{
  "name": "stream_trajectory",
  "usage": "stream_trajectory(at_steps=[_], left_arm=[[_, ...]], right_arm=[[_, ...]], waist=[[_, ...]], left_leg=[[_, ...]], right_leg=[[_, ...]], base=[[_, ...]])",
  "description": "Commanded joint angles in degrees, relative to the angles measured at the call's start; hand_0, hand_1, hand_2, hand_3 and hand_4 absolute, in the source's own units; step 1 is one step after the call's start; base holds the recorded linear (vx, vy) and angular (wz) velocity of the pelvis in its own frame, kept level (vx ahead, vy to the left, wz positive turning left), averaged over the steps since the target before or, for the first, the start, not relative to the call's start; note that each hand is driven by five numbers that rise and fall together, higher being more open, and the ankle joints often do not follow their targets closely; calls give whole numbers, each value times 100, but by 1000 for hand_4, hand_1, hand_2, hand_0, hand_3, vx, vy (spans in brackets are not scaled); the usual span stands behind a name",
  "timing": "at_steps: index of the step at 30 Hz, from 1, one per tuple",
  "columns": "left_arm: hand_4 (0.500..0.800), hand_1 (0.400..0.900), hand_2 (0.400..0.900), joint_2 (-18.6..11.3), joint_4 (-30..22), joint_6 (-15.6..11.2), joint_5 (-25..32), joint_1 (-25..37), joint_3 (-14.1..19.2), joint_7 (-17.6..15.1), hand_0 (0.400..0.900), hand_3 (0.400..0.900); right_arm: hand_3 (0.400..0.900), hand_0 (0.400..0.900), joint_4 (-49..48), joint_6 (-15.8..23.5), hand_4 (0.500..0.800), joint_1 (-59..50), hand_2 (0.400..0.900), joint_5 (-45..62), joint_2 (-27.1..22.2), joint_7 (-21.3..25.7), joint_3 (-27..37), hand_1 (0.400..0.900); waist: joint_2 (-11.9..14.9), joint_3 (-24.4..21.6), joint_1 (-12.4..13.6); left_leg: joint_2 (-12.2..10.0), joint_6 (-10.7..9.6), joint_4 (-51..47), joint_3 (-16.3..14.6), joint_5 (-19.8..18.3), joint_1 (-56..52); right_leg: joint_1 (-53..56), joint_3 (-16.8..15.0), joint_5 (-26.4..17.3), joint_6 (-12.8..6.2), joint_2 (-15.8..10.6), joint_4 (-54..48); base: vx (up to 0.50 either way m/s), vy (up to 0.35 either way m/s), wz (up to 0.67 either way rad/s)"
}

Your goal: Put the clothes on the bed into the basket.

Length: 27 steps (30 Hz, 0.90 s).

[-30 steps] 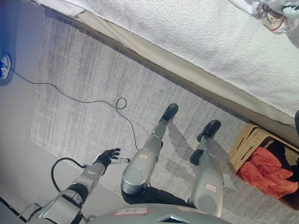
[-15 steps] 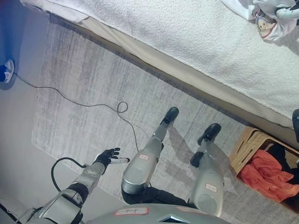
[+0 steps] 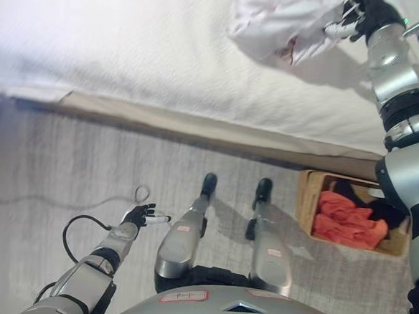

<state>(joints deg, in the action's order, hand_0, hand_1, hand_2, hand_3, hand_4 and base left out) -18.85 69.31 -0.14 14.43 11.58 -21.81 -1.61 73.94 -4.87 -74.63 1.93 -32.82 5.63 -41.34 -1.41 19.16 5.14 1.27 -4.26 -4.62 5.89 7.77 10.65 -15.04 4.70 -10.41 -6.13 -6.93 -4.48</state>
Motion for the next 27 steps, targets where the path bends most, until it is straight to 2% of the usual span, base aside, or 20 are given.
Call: stream_trajectory(at_steps=[1, 4, 7, 13, 18, 27], left_arm=[[800, 900, 900, -321, 573, 44, 54, -225, 86, -24, 900, 900], [800, 900, 900, -349, 652, 73, -46, -310, 216, 4, 900, 900], [800, 900, 900, -352, 690, 82, -115, -368, 272, 30, 900, 900], [800, 900, 900, -386, 728, 131, -283, -541, 434, 104, 900, 900], [800, 900, 900, -447, 722, 143, -351, -658, 490, 132, 900, 900], [800, 900, 900, -483, 716, 154, -377, -707, 597, 111, 900, 900]], right_arm=[[400, 400, 306, 107, 500, -432, 400, -293, -378, 100, -230, 400], [400, 400, 441, 89, 500, -290, 400, -360, -580, 12, -109, 400], [400, 400, 523, 72, 500, -200, 400, -355, -709, -33, -32, 400], [400, 400, 901, 29, 500, 123, 400, -351, -1431, -187, 226, 400], [400, 400, 1081, -10, 500, 292, 400, -383, -1884, -271, 313, 400], [400, 400, 1204, -33, 500, 635, 400, -365, -2276, -318, 549, 400]], waist=[[273, -745, -246], [371, -972, -391], [400, -1124, -462], [382, -1507, -723], [342, -1627, -827], [263, -1716, -1011]], left_leg=[[47, 222, 357, -536, -936, -207], [1, 251, 364, -835, -1075, -506], [-30, 258, 338, -997, -1134, -688], [-72, 302, 269, -1401, -1284, -1142], [-113, 307, 209, -1613, -1282, -1282], [-137, 321, 230, -1900, -1340, -1408]], right_leg=[[163, -411, 458, -202, -97, 287], [287, -653, 439, -269, -32, 294], [379, -766, 415, -314, 4, 243], [592, -1099, 360, -431, 112, 166], [615, -1255, 283, -471, 174, 128], [622, -1453, 189, -521, 243, 63]], base=[[66, 36, -60], [58, 20, -58], [32, 10, -38], [40, 12, -50], [-19, -3, -34], [-16, -6, -23]])
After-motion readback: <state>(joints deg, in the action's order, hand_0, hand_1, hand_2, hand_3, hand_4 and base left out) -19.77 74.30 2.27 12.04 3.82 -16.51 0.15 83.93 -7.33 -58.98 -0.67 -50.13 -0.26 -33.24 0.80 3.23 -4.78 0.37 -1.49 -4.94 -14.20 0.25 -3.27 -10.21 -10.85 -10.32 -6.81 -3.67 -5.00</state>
